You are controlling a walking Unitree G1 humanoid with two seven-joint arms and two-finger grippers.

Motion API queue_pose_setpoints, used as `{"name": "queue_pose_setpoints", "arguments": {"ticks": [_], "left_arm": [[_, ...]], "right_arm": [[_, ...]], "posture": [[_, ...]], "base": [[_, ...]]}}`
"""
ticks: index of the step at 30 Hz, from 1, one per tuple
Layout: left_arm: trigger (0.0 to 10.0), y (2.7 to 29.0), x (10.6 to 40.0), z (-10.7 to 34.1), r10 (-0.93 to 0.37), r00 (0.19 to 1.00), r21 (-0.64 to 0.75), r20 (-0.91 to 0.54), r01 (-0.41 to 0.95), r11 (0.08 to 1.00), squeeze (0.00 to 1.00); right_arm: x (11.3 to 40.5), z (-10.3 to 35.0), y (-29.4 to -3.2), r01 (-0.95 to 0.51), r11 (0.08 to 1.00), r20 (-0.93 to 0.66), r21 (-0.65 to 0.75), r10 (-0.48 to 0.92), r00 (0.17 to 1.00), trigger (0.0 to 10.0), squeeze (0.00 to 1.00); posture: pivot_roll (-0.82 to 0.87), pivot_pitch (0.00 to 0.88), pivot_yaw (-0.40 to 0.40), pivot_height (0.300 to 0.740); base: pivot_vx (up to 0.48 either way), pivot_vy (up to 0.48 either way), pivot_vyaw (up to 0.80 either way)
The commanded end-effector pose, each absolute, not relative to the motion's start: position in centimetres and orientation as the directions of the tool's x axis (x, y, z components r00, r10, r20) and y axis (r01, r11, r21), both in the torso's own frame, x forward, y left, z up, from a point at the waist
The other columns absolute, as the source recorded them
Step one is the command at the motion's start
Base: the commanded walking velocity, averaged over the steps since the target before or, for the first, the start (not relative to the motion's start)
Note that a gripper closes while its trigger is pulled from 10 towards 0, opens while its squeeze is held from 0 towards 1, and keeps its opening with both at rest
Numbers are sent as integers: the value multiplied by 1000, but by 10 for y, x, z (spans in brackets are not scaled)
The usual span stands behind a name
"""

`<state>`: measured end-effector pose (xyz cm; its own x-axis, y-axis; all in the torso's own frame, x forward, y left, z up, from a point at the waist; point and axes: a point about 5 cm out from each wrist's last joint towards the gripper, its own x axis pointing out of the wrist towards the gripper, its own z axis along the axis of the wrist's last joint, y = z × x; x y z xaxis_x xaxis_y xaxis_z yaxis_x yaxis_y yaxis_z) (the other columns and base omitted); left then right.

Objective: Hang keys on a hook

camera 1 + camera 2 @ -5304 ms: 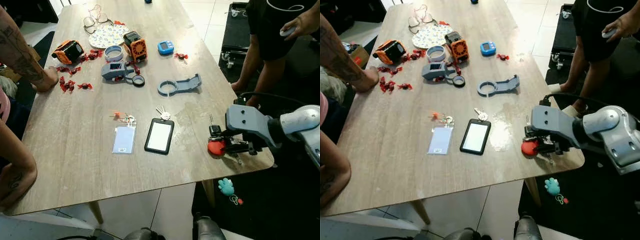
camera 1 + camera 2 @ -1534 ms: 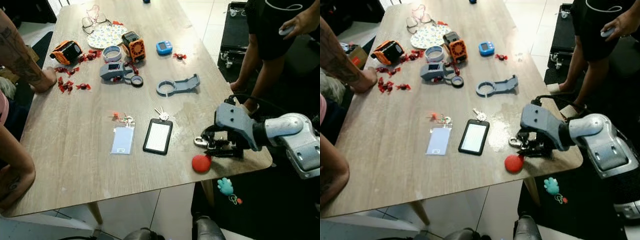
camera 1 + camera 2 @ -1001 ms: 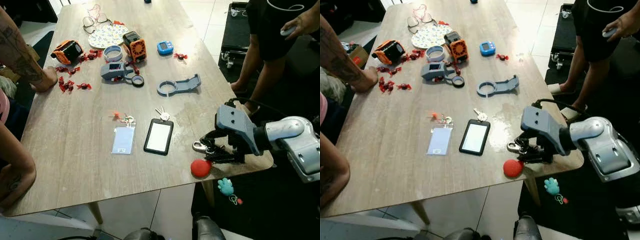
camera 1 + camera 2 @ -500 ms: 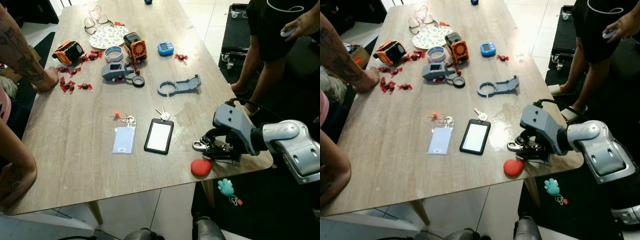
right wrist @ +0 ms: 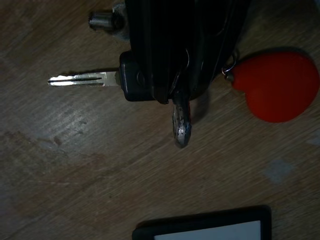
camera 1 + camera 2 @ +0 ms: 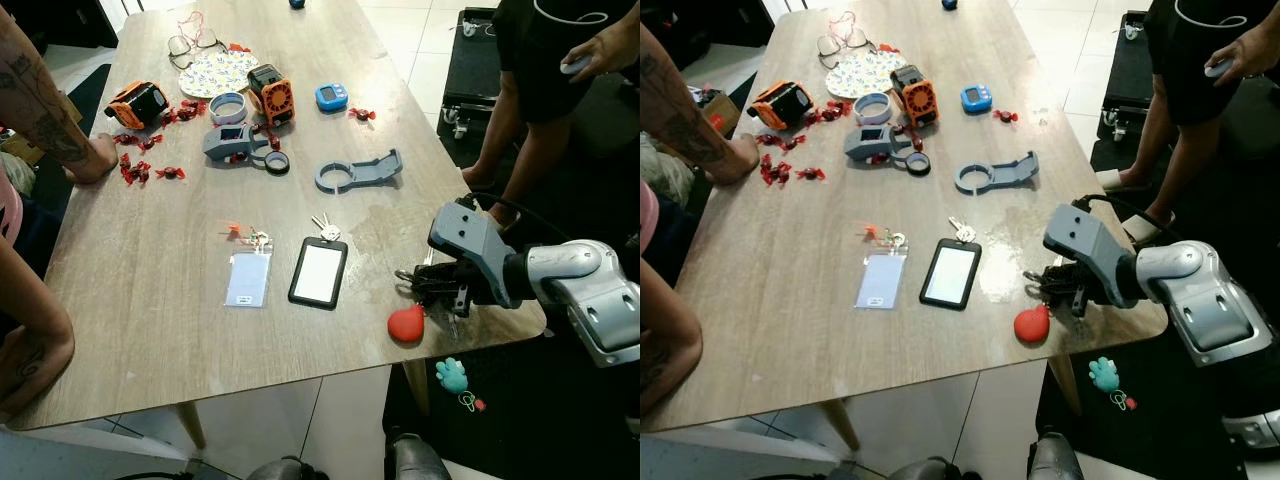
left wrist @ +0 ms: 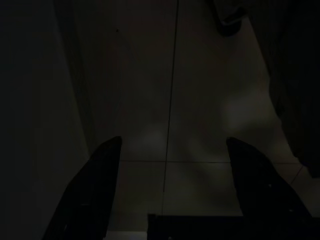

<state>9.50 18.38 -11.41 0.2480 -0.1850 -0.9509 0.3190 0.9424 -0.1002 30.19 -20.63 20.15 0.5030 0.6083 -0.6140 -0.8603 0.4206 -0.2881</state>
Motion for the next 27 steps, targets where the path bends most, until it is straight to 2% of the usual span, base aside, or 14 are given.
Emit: {"name": "queue_pose_setpoints", "arguments": {"ticks": [1,6,10,12,13,14,17,18,20,21,22,23,24,27], "left_arm": [[10000,178,115,-109,-218,322,-102,-922,341,935,0],[10000,178,115,-109,-218,324,-101,-921,340,935,0],[10000,178,116,-108,-216,327,-101,-920,337,936,0],[10000,178,117,-108,-215,329,-99,-919,334,937,0],[10000,178,117,-108,-215,329,-99,-919,334,937,0],[10000,178,118,-108,-214,333,-98,-918,333,938,0],[10000,179,119,-107,-214,335,-97,-918,332,938,0],[10000,179,121,-107,-213,338,-96,-917,331,939,0],[10000,179,122,-107,-213,340,-95,-916,331,939,0],[10000,179,124,-106,-212,343,-94,-915,330,939,0],[10000,179,125,-106,-211,345,-93,-914,329,940,0],[10000,179,125,-106,-211,345,-93,-914,329,940,0],[10000,180,126,-105,-210,348,-91,-914,328,940,0],[10000,180,128,-105,-207,353,-88,-912,325,941,0]], "right_arm": [[302,189,-213,-849,457,-653,-267,562,508,0,0],[310,200,-214,-809,495,-587,-317,568,577,0,0],[317,231,-208,-758,552,-348,-348,675,651,0,0],[313,245,-203,-756,567,-222,-326,731,645,0,0],[313,245,-203,-756,567,-222,-326,731,645,0,0],[308,255,-200,-759,577,-115,-302,768,630,0,0],[304,258,-197,-766,575,-70,-287,785,616,0,0],[299,260,-194,-780,563,-27,-273,806,591,1216,0],[295,261,-193,-790,554,1,-264,819,574,1216,0],[291,261,-190,-799,545,30,-254,830,557,3686,0],[288,261,-188,-804,544,58,-241,834,548,7451,0],[288,261,-188,-804,544,58,-241,834,548,7451,0],[287,258,-184,-803,551,78,-227,832,549,10000,0],[283,248,-173,-810,563,115,-168,827,551,10000,0]], "posture": [[-226,202,131,740],[-225,197,130,740],[-223,190,130,740],[-223,190,130,740],[-223,190,130,740],[-220,182,131,740],[-221,177,132,740],[-222,175,132,740],[-222,175,132,740],[-227,165,134,740],[-229,162,136,740],[-229,162,136,740],[-230,158,138,740],[-230,152,139,740]], "base": [[0,0,0],[0,0,0],[0,0,0],[0,0,0],[0,0,0],[0,0,0],[0,0,0],[0,0,0],[0,0,0],[0,0,0],[0,0,0],[0,0,0],[0,0,0],[0,0,0]]}}
